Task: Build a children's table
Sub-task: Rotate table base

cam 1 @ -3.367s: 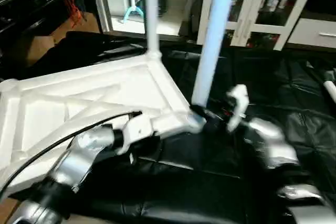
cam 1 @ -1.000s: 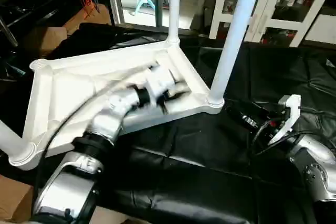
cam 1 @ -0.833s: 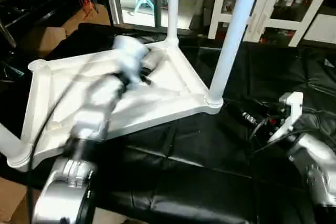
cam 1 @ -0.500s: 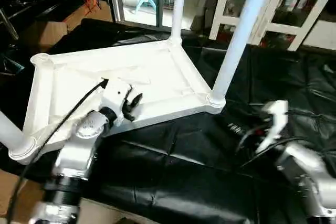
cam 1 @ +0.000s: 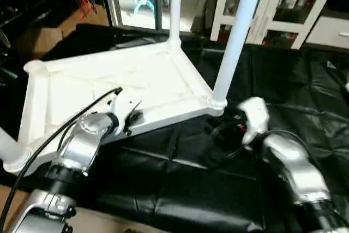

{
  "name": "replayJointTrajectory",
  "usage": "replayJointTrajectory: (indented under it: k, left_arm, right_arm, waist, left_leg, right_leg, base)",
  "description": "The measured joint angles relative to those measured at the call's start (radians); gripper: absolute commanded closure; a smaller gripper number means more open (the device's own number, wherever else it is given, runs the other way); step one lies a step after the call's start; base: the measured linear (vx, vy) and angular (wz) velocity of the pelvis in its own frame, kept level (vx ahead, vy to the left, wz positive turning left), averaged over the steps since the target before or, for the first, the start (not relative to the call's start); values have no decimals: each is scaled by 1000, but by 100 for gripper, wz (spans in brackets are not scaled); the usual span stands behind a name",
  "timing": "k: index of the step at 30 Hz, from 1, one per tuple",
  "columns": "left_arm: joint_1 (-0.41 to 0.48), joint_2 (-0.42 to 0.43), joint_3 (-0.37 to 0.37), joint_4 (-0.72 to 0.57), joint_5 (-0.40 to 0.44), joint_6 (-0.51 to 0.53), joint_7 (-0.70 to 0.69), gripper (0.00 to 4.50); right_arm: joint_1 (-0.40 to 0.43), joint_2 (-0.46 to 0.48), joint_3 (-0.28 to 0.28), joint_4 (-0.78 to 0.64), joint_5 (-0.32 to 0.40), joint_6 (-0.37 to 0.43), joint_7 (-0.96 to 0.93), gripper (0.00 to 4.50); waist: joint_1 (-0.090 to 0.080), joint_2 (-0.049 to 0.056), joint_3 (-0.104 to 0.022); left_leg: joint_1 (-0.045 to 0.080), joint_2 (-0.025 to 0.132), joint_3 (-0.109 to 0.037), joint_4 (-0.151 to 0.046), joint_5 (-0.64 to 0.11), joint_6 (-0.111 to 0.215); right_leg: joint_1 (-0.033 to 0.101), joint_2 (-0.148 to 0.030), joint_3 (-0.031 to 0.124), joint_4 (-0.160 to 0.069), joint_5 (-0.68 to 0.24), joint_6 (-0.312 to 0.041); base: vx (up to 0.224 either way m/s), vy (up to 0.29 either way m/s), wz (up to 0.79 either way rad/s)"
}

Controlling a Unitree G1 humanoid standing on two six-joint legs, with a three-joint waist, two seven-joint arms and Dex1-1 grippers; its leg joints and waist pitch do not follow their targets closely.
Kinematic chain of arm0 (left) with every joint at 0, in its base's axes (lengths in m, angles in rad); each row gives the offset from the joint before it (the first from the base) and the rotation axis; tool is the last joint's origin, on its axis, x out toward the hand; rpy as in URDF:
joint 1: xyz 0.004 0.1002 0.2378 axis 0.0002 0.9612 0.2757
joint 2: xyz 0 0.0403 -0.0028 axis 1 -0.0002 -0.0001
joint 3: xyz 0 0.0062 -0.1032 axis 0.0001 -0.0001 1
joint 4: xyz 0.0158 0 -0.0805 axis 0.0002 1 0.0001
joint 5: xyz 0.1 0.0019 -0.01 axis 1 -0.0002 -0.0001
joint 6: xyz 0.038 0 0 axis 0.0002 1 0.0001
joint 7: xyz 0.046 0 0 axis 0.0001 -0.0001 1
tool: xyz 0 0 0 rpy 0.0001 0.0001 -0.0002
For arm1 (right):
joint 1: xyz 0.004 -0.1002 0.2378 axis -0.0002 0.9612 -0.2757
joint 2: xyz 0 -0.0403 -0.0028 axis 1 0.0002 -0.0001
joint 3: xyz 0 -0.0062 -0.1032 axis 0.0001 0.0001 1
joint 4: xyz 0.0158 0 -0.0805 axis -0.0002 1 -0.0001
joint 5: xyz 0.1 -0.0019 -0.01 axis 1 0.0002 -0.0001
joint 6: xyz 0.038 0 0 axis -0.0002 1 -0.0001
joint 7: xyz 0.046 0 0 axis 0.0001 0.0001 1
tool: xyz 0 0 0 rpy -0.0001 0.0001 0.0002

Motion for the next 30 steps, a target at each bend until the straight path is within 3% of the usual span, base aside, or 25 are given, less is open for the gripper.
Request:
replayJointTrajectory:
  k: [28, 30]
  left_arm:
    - [-1, 2, -3, 2, 1, -3, -5, 259]
    - [-13, -4, -3, 20, -5, -1, -12, 259]
  right_arm:
    - [0, 3, 10, 4, -8, -2, -2, 126]
    - [-64, 19, 22, 108, -35, -43, -11, 126]
  waist:
    - [1, 2, -1]
    - [-2, 2, 0]
  left_leg:
    - [0, 0, 0, 1, 0, 1]
    - [1, 0, 0, 1, 0, 1]
  right_leg:
    - [0, 0, 0, -1, 0, 0]
    - [1, 0, 1, -1, 1, -1]
  base:
    - [0, 0, 0]
    - [0, 0, 0]
